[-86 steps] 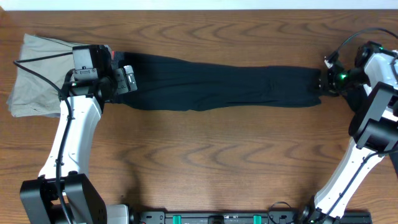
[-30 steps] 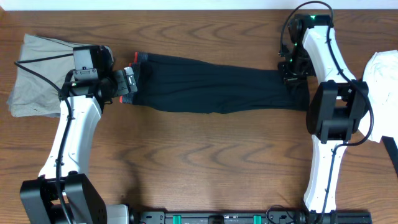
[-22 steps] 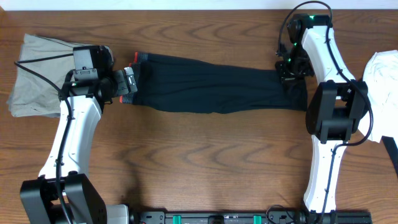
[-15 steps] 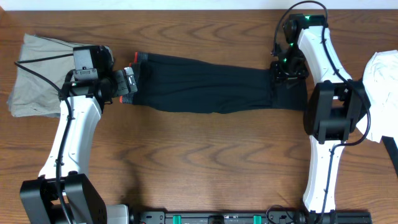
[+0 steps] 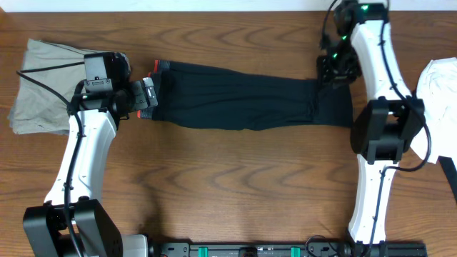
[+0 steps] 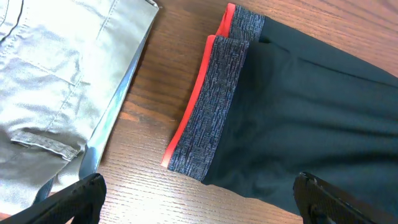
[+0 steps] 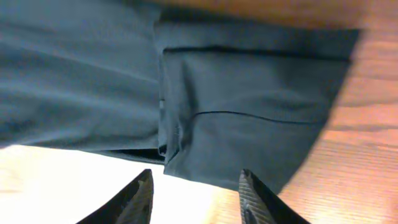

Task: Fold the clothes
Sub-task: 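Fold the cuff end leftward over the leggings with the right gripper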

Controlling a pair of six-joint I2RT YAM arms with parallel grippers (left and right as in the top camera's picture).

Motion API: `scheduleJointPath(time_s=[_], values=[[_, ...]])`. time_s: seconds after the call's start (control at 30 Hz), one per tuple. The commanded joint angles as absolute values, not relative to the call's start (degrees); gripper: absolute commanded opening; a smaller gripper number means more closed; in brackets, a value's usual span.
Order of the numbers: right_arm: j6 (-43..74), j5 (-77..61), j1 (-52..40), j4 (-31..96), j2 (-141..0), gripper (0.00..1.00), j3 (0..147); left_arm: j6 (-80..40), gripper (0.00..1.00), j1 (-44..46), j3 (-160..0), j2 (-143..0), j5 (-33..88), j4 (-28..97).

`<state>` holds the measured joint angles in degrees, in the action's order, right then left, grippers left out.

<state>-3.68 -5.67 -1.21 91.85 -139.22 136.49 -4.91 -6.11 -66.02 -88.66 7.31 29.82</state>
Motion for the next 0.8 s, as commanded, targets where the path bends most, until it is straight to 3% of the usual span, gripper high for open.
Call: scheduleJointPath(time_s=[0.0,0.1,0.2,0.43,0.77], values=[[-3.2,-7.0,0.4,92.6,-139.0,0.32,137.7,-5.6,0.98,-6.1,-66.8,-88.4,7.4,30.4],[-3.2,-7.5,0.3,92.1,-139.0,0.17,135.0,-5.6,0.98,-6.1,-66.6,-88.4,7.5,30.5],[-3.2,-9.4,0.0,89.2,-139.0,0.08,130.9,-5.6,0.98,-6.1,-66.3,-88.4,7.5,30.7],[-1.7,-11.5,-1.4,82.8,-139.0,0.01,121.8,-5.6,0.98,-6.1,-65.8,-88.4,7.4,30.6],[-1.7,-15.4,-3.9,79.2,-139.0,0.04,118.3,-5.6,0.98,-6.1,-65.8,-88.4,7.5,30.6]])
